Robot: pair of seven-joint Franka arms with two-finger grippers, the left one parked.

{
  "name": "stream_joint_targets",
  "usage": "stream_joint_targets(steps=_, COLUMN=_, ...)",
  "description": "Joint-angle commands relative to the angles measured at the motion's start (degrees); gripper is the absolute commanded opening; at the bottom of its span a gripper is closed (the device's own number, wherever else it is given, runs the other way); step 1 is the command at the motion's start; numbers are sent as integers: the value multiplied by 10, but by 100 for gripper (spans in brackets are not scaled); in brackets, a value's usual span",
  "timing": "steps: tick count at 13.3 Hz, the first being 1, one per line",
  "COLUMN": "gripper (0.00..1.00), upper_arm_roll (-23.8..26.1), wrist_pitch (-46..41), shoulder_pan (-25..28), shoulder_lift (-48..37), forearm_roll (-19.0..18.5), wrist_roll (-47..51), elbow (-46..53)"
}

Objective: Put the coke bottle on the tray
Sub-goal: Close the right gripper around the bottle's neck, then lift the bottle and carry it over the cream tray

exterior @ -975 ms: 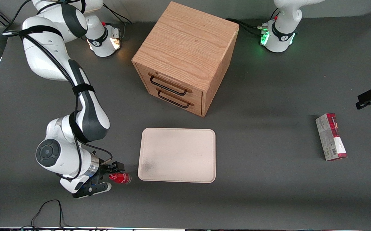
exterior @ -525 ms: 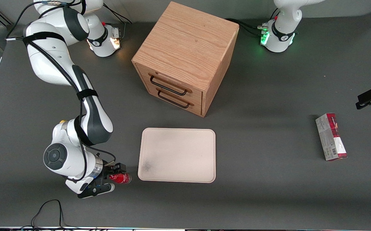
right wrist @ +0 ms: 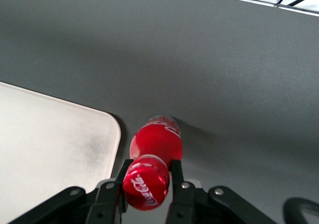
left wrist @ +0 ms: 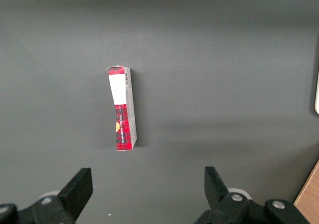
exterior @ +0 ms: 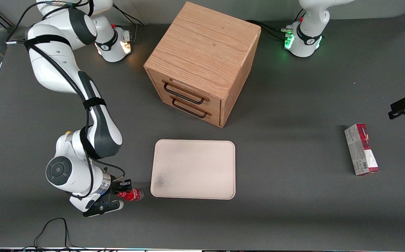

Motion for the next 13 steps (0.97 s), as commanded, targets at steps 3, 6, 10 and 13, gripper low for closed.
stream_joint_targets(steps=3, gripper=7, upper_arm_roll=5, wrist_pitch=-95, shoulder_pan=1, shoulder_lift=-58, forearm_roll=-43, wrist_roll=5, elbow=9)
stream_joint_targets(steps=6, gripper=7, upper_arm_roll=7, wrist_pitch=-173, shoulder_pan=2, shoulder_lift=-112, forearm_roll=-44, wrist_roll=4, elbow=20)
stream_joint_targets(steps=10, gripper=7, upper_arm_roll=56, wrist_pitch=-232, shoulder_pan=2, shoulder_lift=-147, forearm_roll=-54, wrist_roll=18, elbow=51)
stream_joint_targets(steps=13, gripper=8, upper_arm_roll=136, wrist_pitch=-174, shoulder_pan=4, shoulder_lift=-120, forearm_roll=-90, wrist_roll=120, elbow=46)
